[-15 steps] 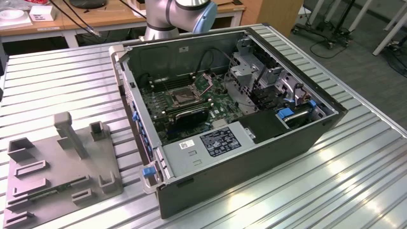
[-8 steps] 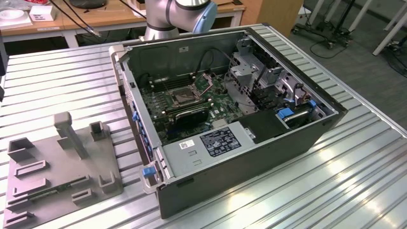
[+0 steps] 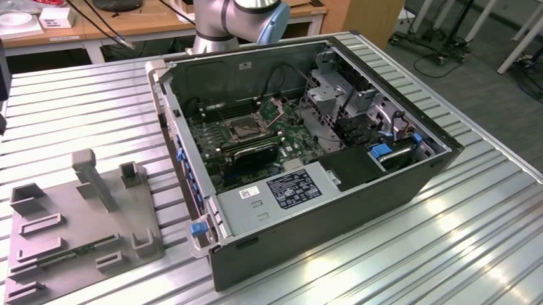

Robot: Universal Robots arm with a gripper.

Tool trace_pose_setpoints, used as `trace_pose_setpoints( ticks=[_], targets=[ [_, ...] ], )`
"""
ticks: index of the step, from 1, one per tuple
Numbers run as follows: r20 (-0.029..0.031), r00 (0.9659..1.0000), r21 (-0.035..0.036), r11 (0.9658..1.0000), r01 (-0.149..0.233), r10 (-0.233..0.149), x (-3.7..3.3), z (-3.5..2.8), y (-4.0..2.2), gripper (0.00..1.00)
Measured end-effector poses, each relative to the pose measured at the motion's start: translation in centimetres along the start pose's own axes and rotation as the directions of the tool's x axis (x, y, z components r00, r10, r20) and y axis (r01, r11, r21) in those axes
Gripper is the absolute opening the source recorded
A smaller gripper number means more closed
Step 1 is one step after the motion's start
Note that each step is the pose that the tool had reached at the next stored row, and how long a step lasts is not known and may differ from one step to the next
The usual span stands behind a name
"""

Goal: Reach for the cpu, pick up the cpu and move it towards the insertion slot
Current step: 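Pick up the cpu and move it towards the insertion slot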

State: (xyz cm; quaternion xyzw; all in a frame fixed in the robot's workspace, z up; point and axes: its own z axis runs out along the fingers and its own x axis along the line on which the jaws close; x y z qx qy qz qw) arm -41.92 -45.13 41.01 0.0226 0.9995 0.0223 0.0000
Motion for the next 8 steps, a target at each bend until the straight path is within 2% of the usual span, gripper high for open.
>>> trace_pose_setpoints(
  ticks=[8],
  targets=[
    [-0.0001, 1.0, 0.0, 1.0, 0.0, 0.0, -0.92, 0.01, 0.04, 0.55]
  ],
)
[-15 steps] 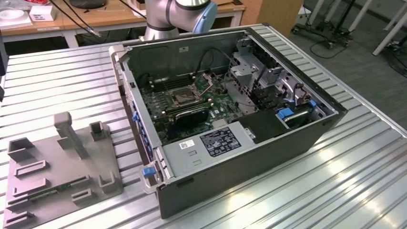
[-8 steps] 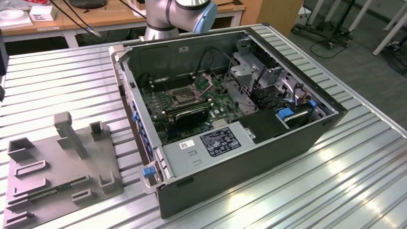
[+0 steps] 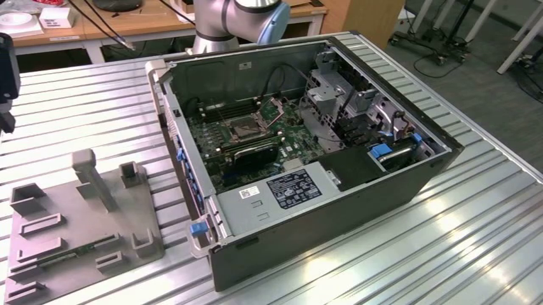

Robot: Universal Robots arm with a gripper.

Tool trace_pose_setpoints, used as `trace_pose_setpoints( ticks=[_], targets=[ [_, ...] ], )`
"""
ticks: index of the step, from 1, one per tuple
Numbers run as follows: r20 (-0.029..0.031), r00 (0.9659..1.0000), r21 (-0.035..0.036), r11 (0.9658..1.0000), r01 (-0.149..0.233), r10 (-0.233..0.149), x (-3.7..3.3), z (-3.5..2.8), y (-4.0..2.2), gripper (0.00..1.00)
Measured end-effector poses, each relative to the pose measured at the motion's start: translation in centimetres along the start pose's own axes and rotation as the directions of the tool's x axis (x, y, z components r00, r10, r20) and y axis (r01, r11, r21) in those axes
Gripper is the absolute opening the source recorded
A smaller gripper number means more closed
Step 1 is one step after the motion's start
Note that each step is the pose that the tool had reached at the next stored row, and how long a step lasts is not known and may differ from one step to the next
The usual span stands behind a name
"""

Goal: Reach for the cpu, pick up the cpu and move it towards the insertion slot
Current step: 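Pick up the cpu and move it towards the insertion slot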

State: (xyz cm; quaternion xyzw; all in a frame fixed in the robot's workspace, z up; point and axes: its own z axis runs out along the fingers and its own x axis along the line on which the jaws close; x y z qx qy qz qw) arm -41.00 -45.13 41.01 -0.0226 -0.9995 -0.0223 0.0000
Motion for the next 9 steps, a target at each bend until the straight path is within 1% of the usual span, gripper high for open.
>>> trace_pose_setpoints(
  ticks=[9],
  targets=[
    [-0.0002, 1.0, 0.0, 1.0, 0.0, 0.0, -1.06, 0.0, 0.05, 0.55]
  ],
)
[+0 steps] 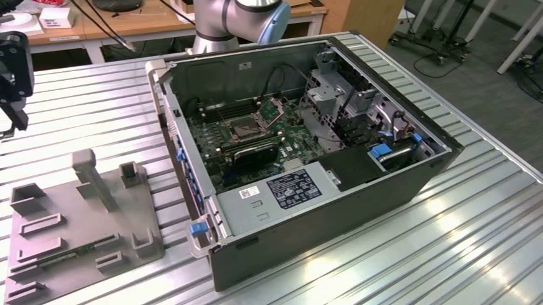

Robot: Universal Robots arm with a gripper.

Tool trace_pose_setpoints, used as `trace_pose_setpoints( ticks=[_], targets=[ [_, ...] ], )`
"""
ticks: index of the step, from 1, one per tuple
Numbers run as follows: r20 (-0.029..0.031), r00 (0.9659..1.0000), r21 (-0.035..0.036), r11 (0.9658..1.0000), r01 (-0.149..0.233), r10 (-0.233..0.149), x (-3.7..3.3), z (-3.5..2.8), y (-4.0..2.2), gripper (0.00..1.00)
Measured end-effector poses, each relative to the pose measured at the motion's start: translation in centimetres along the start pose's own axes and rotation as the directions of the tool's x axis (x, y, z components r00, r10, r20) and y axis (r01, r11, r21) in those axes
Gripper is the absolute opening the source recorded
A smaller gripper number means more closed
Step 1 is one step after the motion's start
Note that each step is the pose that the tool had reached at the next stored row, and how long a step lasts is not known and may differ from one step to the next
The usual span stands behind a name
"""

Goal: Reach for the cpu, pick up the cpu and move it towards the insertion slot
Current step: 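Pick up the cpu and move it towards the insertion slot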

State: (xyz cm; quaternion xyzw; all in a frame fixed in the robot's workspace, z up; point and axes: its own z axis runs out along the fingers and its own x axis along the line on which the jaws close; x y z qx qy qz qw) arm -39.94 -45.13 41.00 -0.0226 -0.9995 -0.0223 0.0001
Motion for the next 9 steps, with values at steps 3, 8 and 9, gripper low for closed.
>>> trace_pose_setpoints(
  ticks=[3, 8, 9],
  targets=[
    [0.0, 1.0, 0.0, 1.0, 0.0, 0.0, -0.32, 0.0, 0.02, 0.55],
    [-0.0001, 1.0, 0.0, 1.0, 0.0, 0.0, -0.83, 0.0, 0.04, 0.55],
    [-0.0001, 1.0, 0.0, 1.0, 0.0, 0.0, -0.94, 0.0, 0.04, 0.55]
  ],
)
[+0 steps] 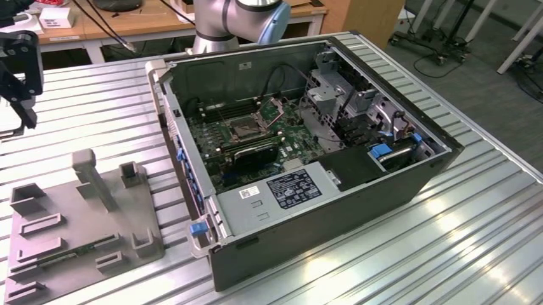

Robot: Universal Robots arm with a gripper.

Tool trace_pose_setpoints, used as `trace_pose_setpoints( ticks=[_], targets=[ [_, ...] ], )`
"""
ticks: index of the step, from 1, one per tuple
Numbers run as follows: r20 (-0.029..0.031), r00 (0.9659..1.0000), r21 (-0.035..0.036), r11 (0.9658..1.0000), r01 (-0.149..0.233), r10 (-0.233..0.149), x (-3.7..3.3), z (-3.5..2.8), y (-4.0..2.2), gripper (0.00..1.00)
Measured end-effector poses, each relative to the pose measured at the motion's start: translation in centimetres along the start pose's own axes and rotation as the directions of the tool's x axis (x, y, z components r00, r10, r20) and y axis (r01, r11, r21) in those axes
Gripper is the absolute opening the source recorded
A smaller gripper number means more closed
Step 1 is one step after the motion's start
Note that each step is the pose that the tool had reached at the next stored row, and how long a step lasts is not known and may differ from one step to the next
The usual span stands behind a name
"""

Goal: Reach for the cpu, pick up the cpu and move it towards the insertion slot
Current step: 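Pick up the cpu and move it towards the insertion slot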

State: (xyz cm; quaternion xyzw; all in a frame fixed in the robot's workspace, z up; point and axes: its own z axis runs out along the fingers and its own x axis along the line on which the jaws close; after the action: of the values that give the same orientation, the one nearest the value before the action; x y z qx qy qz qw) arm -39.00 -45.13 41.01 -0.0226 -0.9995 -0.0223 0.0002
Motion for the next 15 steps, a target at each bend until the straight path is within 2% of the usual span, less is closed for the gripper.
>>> trace_pose_setpoints(
  ticks=[15],
  targets=[
    [-0.0001, 1.0, 0.0, 1.0, 0.0, 0.0, -1.7, 0.01, 0.08, 0.55]
  ],
)
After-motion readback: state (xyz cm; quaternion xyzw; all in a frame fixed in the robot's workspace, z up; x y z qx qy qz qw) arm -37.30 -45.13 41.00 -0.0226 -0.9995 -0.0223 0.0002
